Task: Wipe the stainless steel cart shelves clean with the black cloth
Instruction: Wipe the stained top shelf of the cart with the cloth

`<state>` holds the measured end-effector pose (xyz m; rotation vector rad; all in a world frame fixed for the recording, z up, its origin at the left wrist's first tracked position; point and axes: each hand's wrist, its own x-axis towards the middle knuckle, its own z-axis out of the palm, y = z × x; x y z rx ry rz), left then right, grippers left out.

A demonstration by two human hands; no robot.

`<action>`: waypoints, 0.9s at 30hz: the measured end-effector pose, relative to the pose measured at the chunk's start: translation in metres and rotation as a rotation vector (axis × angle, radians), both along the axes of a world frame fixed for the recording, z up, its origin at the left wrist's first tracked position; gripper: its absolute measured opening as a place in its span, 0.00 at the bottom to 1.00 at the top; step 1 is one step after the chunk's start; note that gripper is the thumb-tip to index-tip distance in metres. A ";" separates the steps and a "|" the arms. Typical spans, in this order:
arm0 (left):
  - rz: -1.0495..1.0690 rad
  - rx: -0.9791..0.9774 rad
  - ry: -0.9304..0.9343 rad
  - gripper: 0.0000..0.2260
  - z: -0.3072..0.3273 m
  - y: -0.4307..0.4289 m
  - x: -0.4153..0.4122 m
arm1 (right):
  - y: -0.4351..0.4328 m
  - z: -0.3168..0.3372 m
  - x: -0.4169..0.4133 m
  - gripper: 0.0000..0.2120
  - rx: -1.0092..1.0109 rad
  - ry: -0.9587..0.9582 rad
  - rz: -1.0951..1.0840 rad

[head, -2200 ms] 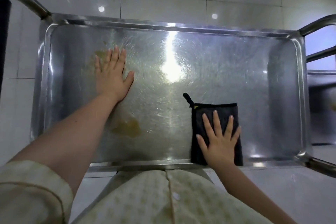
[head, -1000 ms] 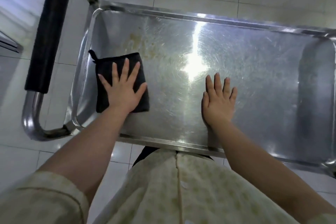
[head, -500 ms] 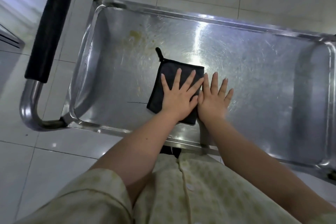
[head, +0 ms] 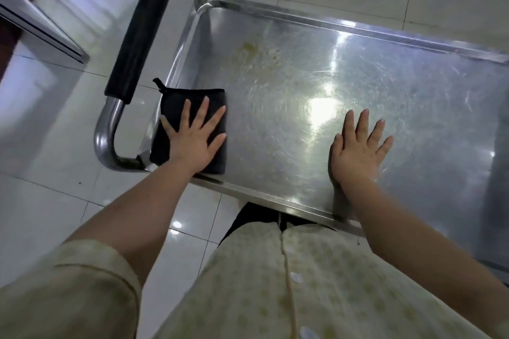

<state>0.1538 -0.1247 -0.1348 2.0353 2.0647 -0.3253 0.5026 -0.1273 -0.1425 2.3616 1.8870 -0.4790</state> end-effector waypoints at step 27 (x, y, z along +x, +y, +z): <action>-0.229 0.064 -0.133 0.29 -0.010 -0.033 0.162 | -0.047 -0.010 0.027 0.28 0.005 -0.021 0.056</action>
